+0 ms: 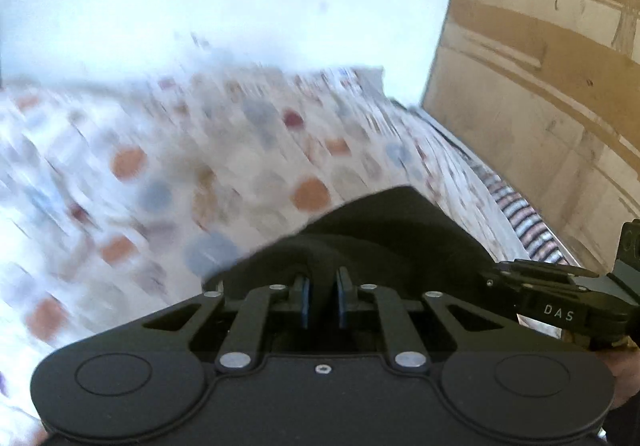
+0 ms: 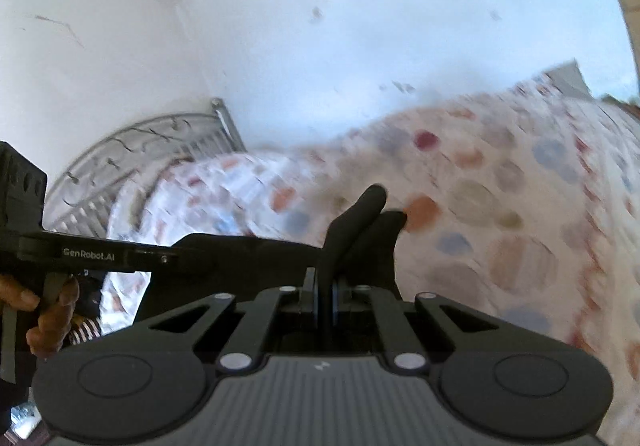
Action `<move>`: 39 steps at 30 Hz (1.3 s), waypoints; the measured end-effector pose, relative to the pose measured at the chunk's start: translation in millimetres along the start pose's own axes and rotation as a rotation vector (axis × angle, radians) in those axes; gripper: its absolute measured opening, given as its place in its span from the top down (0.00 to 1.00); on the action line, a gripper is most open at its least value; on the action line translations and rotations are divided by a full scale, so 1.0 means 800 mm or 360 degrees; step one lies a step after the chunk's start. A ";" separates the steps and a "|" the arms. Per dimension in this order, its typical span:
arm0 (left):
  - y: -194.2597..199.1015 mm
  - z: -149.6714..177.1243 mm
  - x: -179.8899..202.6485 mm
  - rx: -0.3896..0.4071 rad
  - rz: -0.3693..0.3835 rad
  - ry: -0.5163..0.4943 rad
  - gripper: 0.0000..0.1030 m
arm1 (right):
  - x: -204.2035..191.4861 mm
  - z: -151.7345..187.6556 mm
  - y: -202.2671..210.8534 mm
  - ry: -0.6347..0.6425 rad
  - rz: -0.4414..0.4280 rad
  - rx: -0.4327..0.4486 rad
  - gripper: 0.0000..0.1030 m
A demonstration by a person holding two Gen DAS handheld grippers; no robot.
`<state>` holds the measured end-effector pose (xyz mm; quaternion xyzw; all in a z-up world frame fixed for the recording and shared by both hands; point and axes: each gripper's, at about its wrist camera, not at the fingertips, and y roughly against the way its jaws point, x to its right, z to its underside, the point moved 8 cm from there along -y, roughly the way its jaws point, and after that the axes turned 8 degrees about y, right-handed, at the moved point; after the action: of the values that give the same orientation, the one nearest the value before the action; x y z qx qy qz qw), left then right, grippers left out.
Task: Fold small clothes
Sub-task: 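Lift the shirt bundle with both grippers and carry it across the duvet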
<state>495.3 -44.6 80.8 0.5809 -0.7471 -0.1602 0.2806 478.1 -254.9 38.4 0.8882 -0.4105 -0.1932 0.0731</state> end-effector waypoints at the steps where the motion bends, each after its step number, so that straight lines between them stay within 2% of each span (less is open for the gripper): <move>1: 0.015 -0.009 -0.008 0.0043 -0.0027 -0.0025 0.88 | -0.013 -0.011 -0.006 0.0002 -0.0027 0.0029 0.93; 5: 0.067 -0.023 -0.046 0.0176 -0.0103 -0.0035 0.88 | -0.054 -0.027 -0.031 -0.0013 -0.0112 0.0082 0.93; 7: 0.079 -0.008 -0.068 0.0165 -0.0124 0.0006 0.87 | -0.068 -0.017 -0.048 -0.0042 -0.0144 0.0045 0.93; 10: 0.076 0.040 -0.114 0.0022 -0.0126 0.0242 0.88 | -0.073 0.022 -0.073 -0.0105 -0.0166 -0.0134 0.93; 13: 0.057 0.105 -0.159 -0.0161 -0.0150 0.0494 0.88 | -0.071 0.074 -0.095 -0.0161 -0.0141 -0.0379 0.93; 15: 0.046 0.147 -0.178 -0.0240 -0.0142 0.0625 0.89 | -0.066 0.101 -0.099 -0.0189 -0.0105 -0.0473 0.93; 17: 0.048 0.167 -0.190 -0.0219 -0.0122 0.0712 0.89 | -0.056 0.115 -0.095 -0.0233 -0.0073 -0.0496 0.93; 20: 0.051 0.176 -0.201 -0.0177 -0.0064 0.0834 0.88 | -0.045 0.117 -0.090 -0.0293 -0.0059 -0.0495 0.92; 26: 0.050 0.188 -0.197 -0.0177 -0.0070 0.0845 0.82 | -0.053 0.128 -0.081 -0.0254 -0.0020 -0.0492 0.87; 28: 0.052 0.186 -0.196 -0.0187 -0.0078 0.0817 0.80 | -0.055 0.128 -0.077 -0.0216 0.0008 -0.0493 0.79; 30: 0.054 0.183 -0.196 -0.0188 -0.0091 0.0803 0.71 | -0.060 0.124 -0.077 -0.0188 0.0021 -0.0484 0.71; 31: 0.056 0.183 -0.196 -0.0185 -0.0094 0.0802 0.69 | -0.061 0.123 -0.072 -0.0170 0.0035 -0.0470 0.62; 32: 0.059 0.182 -0.194 -0.0180 -0.0099 0.0800 0.62 | -0.063 0.121 -0.068 -0.0149 0.0047 -0.0457 0.57; 34: 0.068 0.179 -0.190 -0.0153 -0.0139 0.0777 0.41 | -0.071 0.116 -0.054 -0.0063 0.0071 -0.0405 0.40; 35: 0.074 0.179 -0.187 -0.0136 -0.0179 0.0754 0.27 | -0.075 0.113 -0.049 -0.0027 0.0084 -0.0382 0.37; 37: 0.085 0.176 -0.178 -0.0100 -0.0231 0.0690 0.24 | -0.083 0.107 -0.033 0.0030 0.0121 -0.0329 0.26; 39: 0.098 0.174 -0.168 -0.0077 -0.0234 0.0656 0.21 | -0.094 0.100 -0.014 0.0078 0.0146 -0.0268 0.18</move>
<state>372.4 93.4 -16.2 0.6475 -0.6254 -0.0762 0.4288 409.6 -188.4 -17.0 0.8636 -0.4311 -0.2017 0.1663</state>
